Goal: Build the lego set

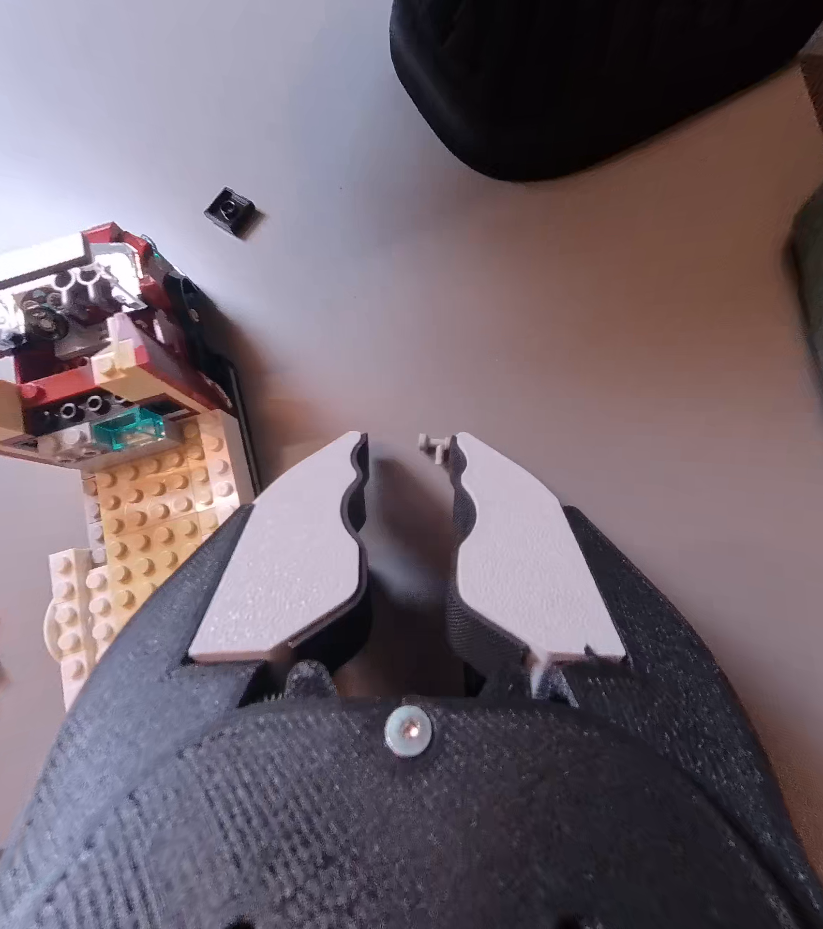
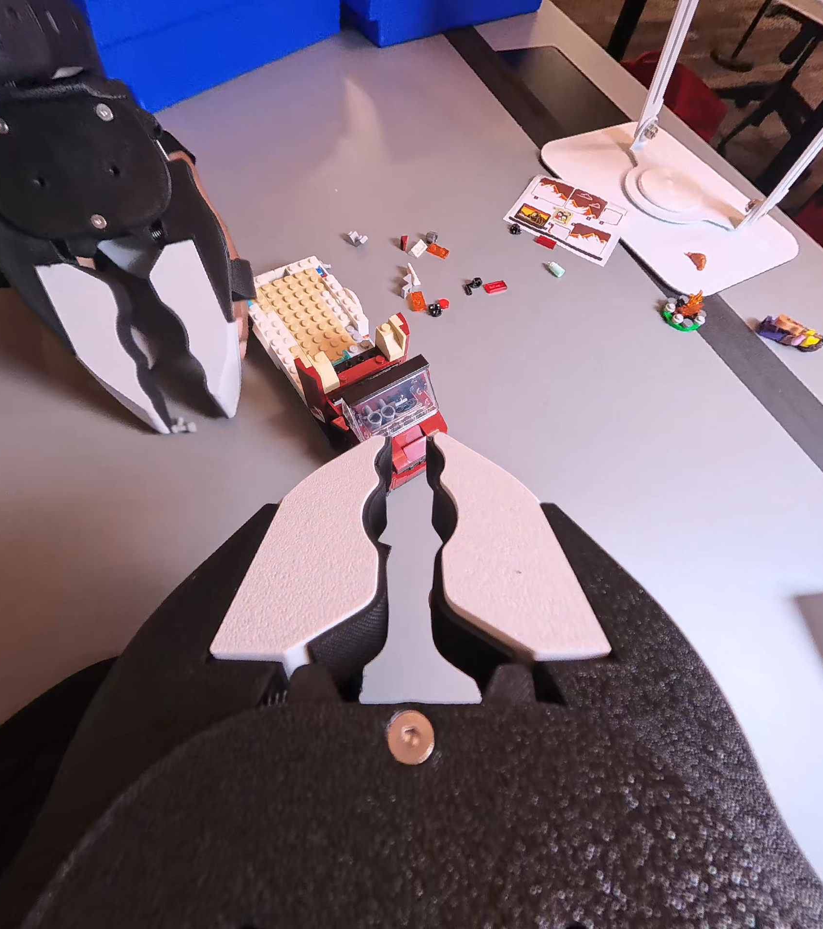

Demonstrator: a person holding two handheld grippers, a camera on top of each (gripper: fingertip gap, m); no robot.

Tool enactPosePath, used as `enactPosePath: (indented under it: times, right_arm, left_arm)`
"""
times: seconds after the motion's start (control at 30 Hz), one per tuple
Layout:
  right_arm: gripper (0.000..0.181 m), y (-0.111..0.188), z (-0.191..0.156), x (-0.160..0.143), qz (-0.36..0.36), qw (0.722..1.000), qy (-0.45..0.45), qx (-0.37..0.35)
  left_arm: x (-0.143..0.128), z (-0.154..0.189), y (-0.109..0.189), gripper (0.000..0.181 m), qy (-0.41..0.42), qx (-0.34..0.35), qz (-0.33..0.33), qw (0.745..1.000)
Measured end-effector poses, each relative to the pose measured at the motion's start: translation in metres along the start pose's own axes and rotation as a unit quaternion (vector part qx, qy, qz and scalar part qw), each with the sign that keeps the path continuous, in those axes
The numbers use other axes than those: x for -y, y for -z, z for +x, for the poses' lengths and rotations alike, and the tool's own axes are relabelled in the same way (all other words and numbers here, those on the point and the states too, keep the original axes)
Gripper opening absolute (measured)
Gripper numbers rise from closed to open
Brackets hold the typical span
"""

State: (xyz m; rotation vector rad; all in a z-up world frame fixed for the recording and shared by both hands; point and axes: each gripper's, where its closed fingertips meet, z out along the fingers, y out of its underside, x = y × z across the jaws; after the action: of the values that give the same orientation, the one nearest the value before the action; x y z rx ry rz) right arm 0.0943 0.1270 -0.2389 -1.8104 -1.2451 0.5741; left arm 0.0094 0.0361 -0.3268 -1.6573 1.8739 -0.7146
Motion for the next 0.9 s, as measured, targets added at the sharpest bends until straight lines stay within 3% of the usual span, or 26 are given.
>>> enactPosePath:
  times: [0.2, 0.3, 0.5, 0.7, 0.8, 0.9]
  right_arm:
    - [0.012, -0.005, 0.001, 0.003, 0.005, 1.000, -0.002, 0.001]
    - [0.012, -0.008, 0.004, 0.008, 0.015, 1.000, 0.000, -0.002]
    - [0.012, -0.021, 0.016, 0.021, 0.032, 0.999, 0.005, -0.013]
    - [0.012, -0.056, 0.053, 0.040, 0.031, 0.999, 0.010, -0.016]
    - [0.013, -0.088, 0.076, 0.049, 0.019, 1.000, 0.008, 0.005]
    - [0.016, -0.131, 0.097, 0.047, -0.025, 0.999, 0.023, 0.031]
  left_arm:
    - [0.021, -0.013, 0.033, 0.045, 0.061, -0.001, 0.094, 0.994]
    - [0.025, -0.039, 0.062, 0.044, 0.092, 0.038, 0.151, 0.984]
    - [-0.008, -0.096, 0.111, 0.038, 0.155, 0.170, 0.193, 0.954]
    - [-0.044, -0.082, 0.091, 0.054, 0.186, 0.116, 0.131, 0.967]
    - [-0.050, -0.071, 0.077, 0.071, 0.188, 0.081, 0.107, 0.973]
    - [-0.056, -0.069, 0.069, 0.071, 0.177, 0.082, 0.087, 0.977]
